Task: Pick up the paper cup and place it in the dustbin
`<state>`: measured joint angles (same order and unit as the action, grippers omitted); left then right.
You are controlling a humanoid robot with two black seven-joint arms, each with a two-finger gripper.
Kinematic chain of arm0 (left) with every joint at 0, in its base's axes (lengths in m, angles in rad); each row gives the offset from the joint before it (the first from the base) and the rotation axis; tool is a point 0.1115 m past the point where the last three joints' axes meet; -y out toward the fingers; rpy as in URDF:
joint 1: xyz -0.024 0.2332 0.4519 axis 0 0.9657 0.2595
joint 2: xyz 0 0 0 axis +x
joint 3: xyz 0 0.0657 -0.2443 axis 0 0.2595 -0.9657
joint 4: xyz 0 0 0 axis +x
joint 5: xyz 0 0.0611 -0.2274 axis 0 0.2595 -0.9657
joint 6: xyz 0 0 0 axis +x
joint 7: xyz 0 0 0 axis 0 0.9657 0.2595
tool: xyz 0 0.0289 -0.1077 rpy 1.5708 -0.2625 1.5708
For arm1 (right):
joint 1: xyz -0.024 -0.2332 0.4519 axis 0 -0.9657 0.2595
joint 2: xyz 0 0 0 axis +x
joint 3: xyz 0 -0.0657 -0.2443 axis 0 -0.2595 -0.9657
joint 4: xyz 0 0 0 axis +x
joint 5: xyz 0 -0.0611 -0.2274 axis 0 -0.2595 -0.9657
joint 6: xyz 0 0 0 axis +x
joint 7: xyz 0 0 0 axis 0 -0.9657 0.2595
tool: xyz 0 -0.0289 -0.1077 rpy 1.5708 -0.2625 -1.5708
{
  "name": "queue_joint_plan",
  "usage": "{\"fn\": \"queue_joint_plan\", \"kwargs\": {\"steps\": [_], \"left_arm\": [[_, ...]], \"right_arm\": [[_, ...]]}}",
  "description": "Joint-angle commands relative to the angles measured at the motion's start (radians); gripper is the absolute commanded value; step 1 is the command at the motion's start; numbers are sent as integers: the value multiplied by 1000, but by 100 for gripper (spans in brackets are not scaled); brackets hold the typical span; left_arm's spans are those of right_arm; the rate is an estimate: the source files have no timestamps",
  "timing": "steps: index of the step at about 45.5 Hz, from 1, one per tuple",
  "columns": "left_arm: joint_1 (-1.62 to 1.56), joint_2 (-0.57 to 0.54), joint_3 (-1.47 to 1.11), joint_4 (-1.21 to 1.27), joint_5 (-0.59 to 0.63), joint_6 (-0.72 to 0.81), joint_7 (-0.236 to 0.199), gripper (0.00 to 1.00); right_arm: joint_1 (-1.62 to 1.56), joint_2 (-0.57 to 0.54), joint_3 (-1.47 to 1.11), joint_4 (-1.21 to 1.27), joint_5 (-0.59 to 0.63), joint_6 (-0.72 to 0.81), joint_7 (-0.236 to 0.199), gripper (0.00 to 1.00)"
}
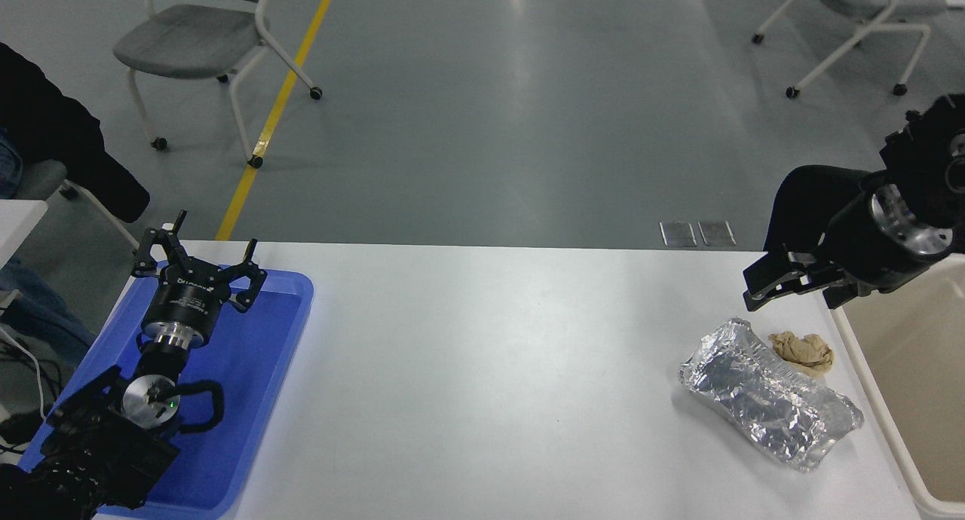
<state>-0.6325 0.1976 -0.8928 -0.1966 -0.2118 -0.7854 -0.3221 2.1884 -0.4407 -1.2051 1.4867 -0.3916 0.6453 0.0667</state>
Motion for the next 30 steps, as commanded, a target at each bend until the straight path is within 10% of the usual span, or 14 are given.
{"fn": "queue_joint_plan", "kwargs": {"steps": [1,30], "left_arm": [[1,0,0,-1,0,0,0,100],[1,0,0,2,0,0,0,100]], "right_arm": [[96,174,-27,27,161,60,1,100],[249,241,-27,79,241,140,2,100]]}}
